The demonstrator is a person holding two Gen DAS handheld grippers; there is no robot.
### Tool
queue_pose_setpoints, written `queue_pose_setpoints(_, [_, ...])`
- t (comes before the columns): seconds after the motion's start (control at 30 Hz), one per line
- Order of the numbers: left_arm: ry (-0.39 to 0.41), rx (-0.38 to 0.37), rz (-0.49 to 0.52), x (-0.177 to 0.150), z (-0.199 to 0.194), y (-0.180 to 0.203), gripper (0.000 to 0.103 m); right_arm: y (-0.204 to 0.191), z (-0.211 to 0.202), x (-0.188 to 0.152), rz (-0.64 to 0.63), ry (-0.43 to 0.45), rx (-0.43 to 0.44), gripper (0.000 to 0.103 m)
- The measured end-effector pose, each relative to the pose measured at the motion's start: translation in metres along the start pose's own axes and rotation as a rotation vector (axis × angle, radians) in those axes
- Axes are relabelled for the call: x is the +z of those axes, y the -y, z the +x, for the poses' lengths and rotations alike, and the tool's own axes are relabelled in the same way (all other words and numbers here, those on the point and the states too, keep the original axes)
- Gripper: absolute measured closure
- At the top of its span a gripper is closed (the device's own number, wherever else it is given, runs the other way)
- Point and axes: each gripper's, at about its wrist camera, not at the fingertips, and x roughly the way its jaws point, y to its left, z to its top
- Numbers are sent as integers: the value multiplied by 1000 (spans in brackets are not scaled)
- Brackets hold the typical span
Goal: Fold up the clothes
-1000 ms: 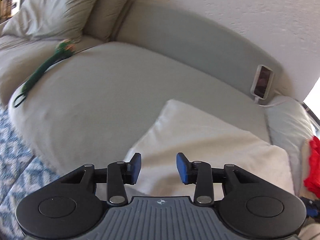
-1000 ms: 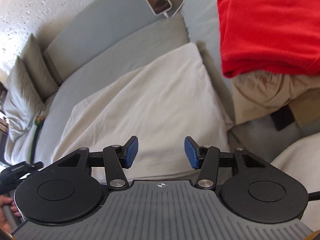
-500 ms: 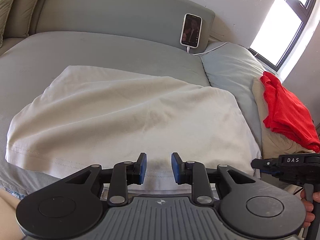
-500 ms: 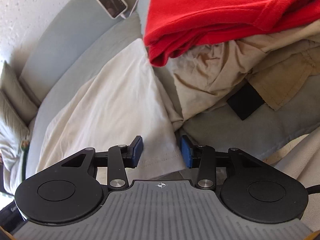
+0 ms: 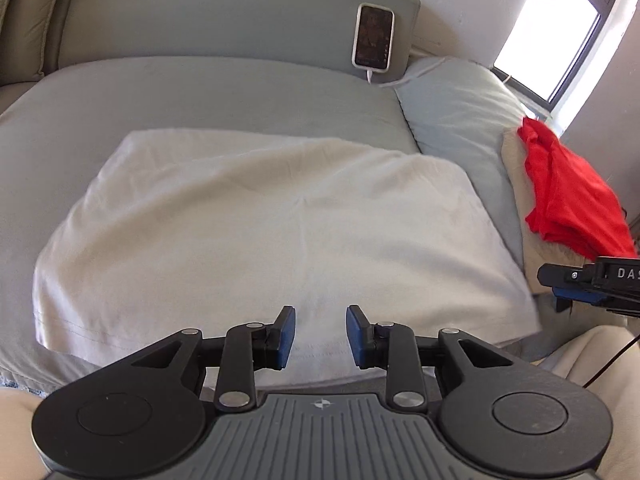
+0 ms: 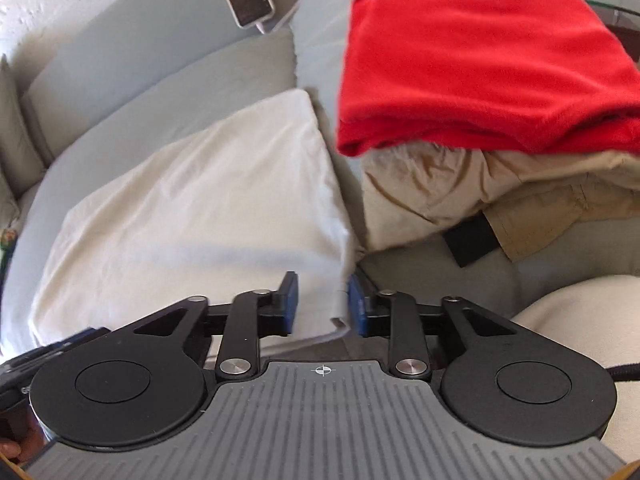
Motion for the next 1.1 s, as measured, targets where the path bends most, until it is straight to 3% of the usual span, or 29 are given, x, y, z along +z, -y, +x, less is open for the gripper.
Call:
queue_pose_setpoints(0.13, [82,12,-63,32,-38,-25,70,-29,-39,30,-9,90,104,60])
queue_pose_setpoints(0.2, [122,24,-94,48,-55,-39,65,-42,-52,44,-10,129,141,48])
queue_pose_setpoints(0.3, [160,72,-115,68,-63,-57,59,-55,-62,57,-14,164,169,44])
queue_pose_setpoints(0.5, [207,169,-154,106,-49,-94,58,-58,-42,79,48,151,227,44])
queue_pose_setpoints(0.57, [204,202,-122,122,-30,-103,55,-58,-31,86,56,152,242,44])
queue_pose_setpoints(0.67, [114,236,-165,138,18,-133,56,-55,3,105,77,139,226,35])
queue_pose_setpoints(0.73, [68,198,-231,143,47,-156,58,-46,32,118,125,127,189,35])
queue_pose_setpoints(0.87, [22,163,-265,146,86,-180,58,-21,92,140,175,70,107,43])
queue_pose_setpoints(0.97, [4,129,-296,148,105,-191,58,-8,128,150,218,18,93,57])
queue_pose_setpoints(1.03, [-1,89,-324,150,113,-197,59,-9,142,156,206,8,74,57])
queue_pose_setpoints(1.1, [-13,58,-338,150,119,-199,59,-14,154,162,191,-12,-6,58])
